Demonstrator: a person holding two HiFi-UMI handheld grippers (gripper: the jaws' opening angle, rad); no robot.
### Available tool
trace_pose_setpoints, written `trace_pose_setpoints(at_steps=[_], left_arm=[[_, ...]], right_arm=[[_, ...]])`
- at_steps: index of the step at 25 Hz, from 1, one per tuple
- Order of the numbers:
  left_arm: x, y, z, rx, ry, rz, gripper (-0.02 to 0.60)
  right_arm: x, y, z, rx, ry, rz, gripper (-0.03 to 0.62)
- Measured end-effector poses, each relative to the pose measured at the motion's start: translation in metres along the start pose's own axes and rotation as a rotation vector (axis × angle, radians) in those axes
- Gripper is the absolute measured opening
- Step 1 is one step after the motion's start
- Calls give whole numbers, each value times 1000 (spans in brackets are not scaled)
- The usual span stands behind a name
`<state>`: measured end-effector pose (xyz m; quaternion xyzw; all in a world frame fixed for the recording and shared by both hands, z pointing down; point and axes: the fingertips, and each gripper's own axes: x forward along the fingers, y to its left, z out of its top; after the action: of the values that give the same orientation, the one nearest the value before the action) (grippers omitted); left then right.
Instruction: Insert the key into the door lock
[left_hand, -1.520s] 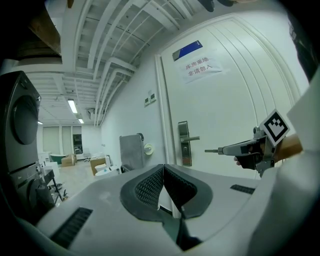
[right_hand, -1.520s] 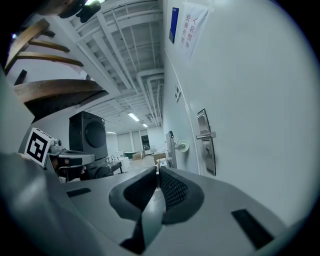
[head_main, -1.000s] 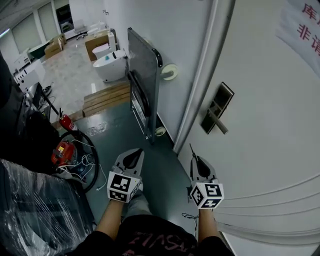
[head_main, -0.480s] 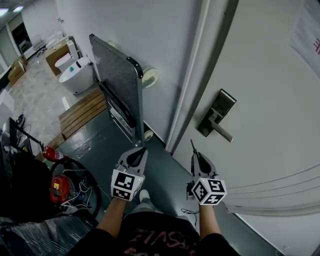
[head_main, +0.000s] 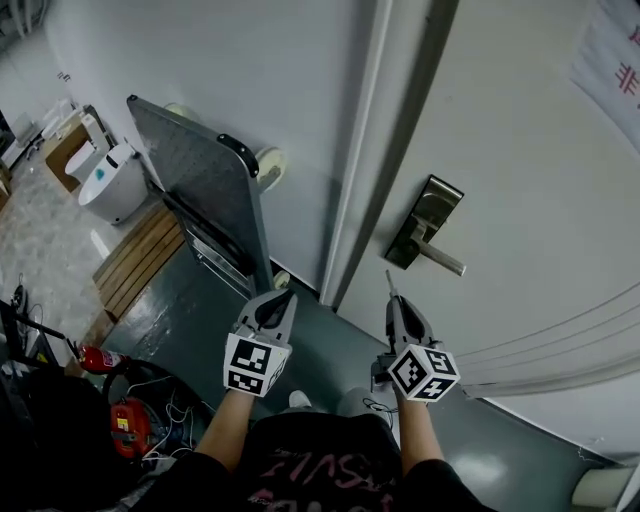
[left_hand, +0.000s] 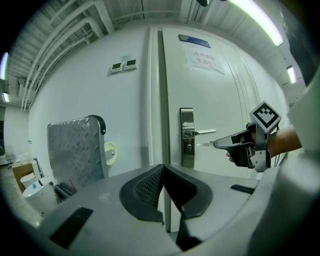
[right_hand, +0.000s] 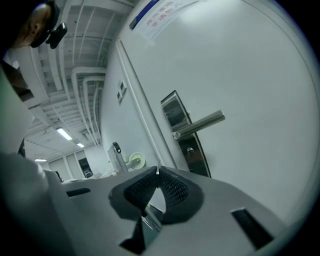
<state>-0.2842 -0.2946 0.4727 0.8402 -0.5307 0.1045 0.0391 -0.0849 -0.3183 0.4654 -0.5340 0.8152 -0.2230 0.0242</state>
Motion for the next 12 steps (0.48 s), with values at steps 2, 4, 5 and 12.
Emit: trace_pose_setpoints(at_steps=[2,4,5,12], left_arm=[[12,-1,1,17,-3,-40,14],[22,-5,2,30,-5,-75,14],[27,-6,4,35,-8,-90,12],[49,-15,14,69,-30,-166,14]], right_arm=[[1,-8,2,64,-26,-29,80],[1,-13,4,104,-49,-50,80],[1,-15,6,114,-56,-58,80],[5,-31,7,304,-127,-96,80]])
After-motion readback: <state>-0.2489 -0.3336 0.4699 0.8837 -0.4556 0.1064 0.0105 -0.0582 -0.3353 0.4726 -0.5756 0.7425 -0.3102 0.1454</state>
